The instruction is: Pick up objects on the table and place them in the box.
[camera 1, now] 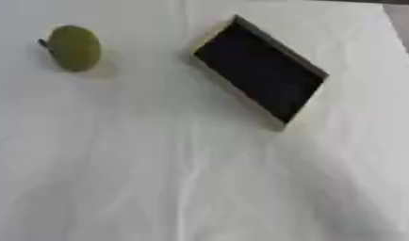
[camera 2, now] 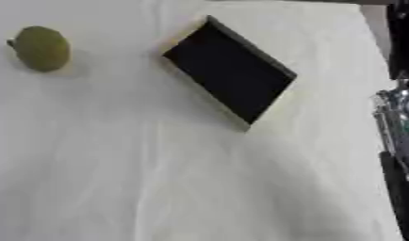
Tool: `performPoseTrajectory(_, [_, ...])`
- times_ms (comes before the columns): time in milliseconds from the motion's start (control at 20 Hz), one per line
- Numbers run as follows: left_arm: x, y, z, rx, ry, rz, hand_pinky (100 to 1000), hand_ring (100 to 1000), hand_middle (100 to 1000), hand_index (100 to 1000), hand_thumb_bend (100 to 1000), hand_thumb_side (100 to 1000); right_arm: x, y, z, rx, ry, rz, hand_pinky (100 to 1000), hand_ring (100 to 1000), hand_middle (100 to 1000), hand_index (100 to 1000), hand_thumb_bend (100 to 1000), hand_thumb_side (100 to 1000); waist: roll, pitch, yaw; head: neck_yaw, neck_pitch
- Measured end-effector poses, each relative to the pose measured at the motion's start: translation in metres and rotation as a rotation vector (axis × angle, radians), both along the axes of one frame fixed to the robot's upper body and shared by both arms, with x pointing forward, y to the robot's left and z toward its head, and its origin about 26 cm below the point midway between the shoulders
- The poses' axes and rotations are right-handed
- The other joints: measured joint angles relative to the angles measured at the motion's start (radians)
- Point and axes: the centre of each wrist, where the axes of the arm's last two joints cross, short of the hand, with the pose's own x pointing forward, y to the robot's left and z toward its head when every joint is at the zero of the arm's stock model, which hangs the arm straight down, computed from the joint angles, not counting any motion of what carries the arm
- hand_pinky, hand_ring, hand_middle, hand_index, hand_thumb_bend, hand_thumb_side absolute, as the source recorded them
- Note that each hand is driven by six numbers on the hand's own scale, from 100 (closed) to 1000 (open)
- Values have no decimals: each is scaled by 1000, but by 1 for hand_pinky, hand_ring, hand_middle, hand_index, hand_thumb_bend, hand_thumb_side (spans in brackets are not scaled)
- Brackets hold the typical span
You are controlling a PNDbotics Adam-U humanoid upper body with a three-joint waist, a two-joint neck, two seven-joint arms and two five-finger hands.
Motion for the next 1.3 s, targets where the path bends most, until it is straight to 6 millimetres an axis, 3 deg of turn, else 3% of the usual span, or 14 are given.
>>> performPoseTrajectory(550, [-1,1,-1,25,8,1,685,761,681,820,392,406,0,0,0,0,0,0,847,711,666,757,100,681,1,0,-5,-19,1])
performPoseTrajectory(1050, [-17,32,3,347,137,159,743,800,740,879,420,391,0,0,0,-3,0,1,847,712,666,758,100,675,10,-14,-13,-30,7])
performPoseTrajectory(1300, [-24,44,11,506,220,264,798,830,777,923,497,325,0,-1,1,-12,-1,-3,847,712,666,757,100,671,12,-20,-15,-29,15])
